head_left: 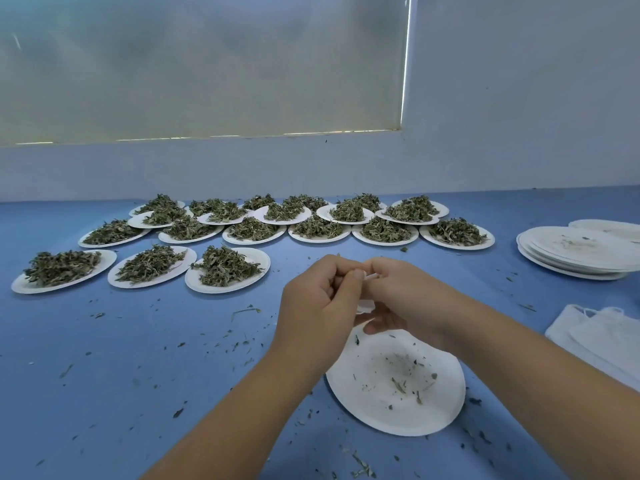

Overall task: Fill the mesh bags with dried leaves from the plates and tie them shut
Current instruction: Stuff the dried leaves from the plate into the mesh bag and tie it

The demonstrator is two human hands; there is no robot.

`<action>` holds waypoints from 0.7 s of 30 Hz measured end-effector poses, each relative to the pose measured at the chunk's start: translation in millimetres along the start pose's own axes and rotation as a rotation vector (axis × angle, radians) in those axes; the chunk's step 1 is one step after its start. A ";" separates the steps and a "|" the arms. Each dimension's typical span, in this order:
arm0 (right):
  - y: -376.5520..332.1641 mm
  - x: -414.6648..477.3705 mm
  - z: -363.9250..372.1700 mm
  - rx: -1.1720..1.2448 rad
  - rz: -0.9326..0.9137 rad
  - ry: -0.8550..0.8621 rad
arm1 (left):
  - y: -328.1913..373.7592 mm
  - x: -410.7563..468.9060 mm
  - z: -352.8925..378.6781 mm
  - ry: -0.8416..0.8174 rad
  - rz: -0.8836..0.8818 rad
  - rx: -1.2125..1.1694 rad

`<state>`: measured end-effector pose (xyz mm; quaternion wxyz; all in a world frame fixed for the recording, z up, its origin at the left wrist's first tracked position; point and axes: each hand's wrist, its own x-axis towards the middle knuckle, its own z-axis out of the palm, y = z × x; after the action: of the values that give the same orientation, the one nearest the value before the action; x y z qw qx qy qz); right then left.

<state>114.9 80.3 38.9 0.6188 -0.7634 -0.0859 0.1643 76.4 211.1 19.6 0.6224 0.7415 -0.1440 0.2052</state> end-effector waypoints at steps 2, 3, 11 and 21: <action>-0.2 -5.6 -0.4 0.013 -0.018 -0.007 | 0.8 -0.3 -0.4 0.026 -0.001 0.018; 0.3 -7.7 1.9 -0.030 -0.038 0.005 | 0.7 -1.5 -0.6 0.034 -0.001 0.034; -9.7 -4.3 45.8 -0.349 -0.200 0.123 | 4.0 -22.4 -24.7 0.128 0.003 0.035; -42.2 9.4 150.3 -0.303 -0.468 0.034 | 8.5 -45.5 -161.7 0.472 -0.052 0.140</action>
<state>73.0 230.5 51.4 0.5199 -0.8093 -0.2731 -0.0104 12.4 366.4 27.8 0.5909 0.7177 0.0390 0.3662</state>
